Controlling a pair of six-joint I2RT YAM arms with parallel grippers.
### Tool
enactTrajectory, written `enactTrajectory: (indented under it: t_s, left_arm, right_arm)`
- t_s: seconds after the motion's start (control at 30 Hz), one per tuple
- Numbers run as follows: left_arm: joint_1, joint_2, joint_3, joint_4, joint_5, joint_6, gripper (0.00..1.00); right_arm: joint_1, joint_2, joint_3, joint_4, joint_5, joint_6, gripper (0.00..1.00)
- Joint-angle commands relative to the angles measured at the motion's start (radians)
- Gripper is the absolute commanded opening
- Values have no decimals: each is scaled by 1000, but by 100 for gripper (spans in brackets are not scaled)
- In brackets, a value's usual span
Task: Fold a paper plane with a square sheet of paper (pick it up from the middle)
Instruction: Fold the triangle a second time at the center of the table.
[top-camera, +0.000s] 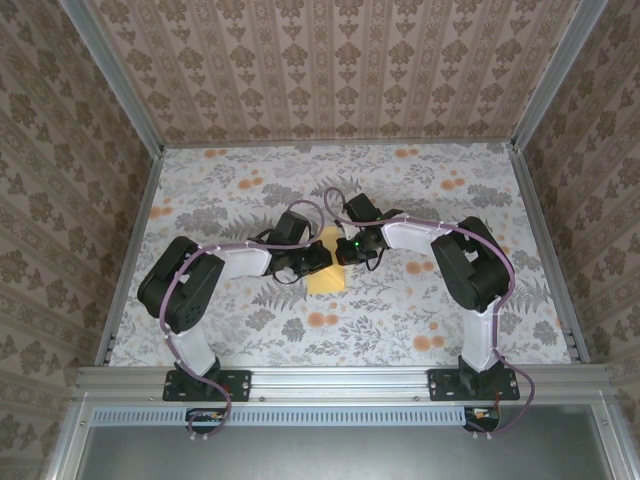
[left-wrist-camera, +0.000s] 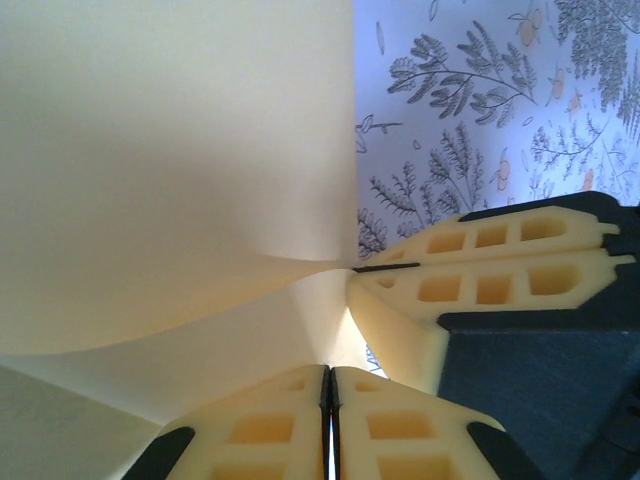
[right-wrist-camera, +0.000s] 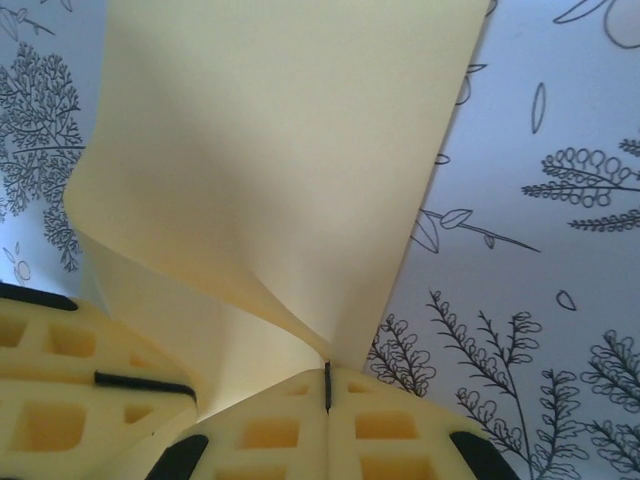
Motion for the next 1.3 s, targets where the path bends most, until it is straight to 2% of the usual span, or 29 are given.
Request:
enactTrajectory:
  t_s: [0.0,0.2,0.73,1.27]
  left_arm:
    - [6,-4,-16,-17,-17,-9,12]
    - [8,-6,-22,-16,-17,-9,12]
    - [6,19,-12,13,27,-4,12]
    - [6,45,-12,-3,16,0,12]
  right_arm:
    - [-5,-7,12,5,-46,-24,3]
    - [-5,-9,7,7,-53,-27,3]
    - [-5,16,39,-28,29,-23,3]
    - [-5,33,49,-29,15,-25,3]
